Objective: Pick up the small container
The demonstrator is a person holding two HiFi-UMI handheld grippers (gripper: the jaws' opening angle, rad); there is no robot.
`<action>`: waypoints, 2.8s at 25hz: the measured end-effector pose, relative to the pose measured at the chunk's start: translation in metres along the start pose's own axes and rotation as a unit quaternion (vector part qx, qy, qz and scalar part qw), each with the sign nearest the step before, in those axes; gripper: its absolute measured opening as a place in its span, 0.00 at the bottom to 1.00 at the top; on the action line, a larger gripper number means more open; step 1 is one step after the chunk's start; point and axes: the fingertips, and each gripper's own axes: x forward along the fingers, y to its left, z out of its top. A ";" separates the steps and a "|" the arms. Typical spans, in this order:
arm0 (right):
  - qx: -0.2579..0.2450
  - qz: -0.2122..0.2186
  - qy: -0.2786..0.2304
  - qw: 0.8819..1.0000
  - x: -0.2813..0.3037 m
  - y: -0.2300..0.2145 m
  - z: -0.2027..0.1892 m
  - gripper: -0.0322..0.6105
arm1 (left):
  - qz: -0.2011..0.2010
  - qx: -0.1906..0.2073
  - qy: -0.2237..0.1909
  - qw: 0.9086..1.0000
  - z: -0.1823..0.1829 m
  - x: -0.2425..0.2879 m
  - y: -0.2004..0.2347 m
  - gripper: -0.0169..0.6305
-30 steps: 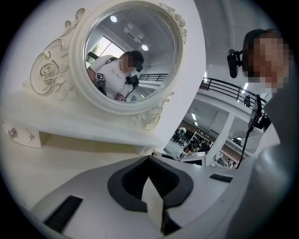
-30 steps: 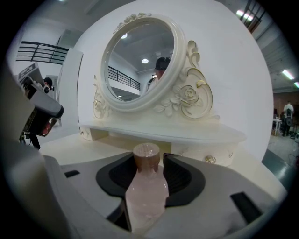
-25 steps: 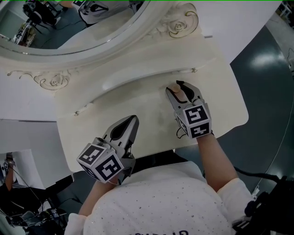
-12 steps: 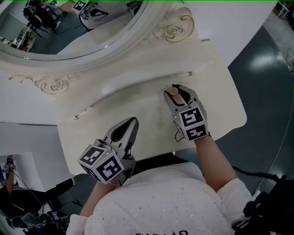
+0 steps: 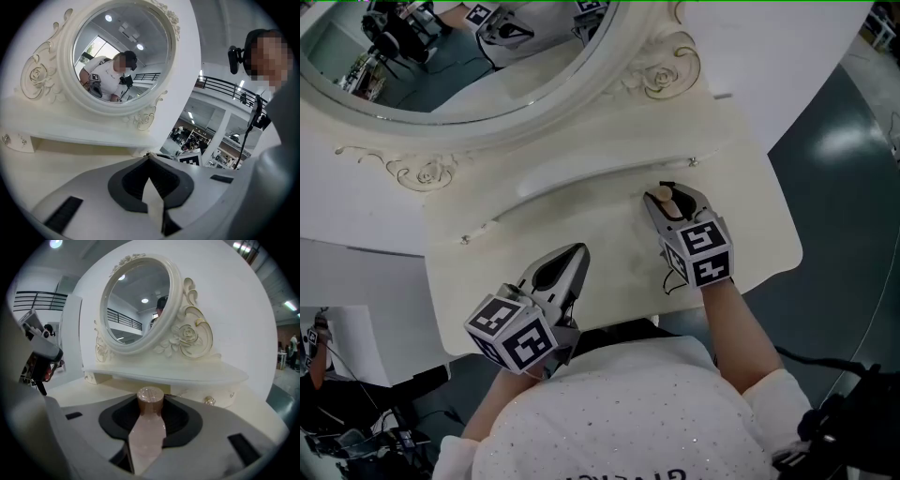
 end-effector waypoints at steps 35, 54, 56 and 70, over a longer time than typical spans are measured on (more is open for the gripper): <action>0.091 -0.102 -0.122 0.983 -0.139 0.061 0.091 0.26 | -0.106 0.040 -0.087 0.990 0.060 -0.061 -0.029 0.03; 0.107 -0.149 -0.191 0.964 -0.197 0.219 0.093 0.26 | -0.145 0.065 -0.078 0.984 0.025 -0.203 -0.008 0.03; 0.113 -0.150 -0.189 0.964 -0.200 0.234 0.089 0.26 | -0.147 0.063 -0.075 0.984 0.019 -0.215 -0.005 0.03; 0.116 -0.159 -0.192 0.962 -0.208 0.285 0.061 0.26 | -0.153 0.046 -0.040 0.986 -0.026 -0.242 0.012 0.03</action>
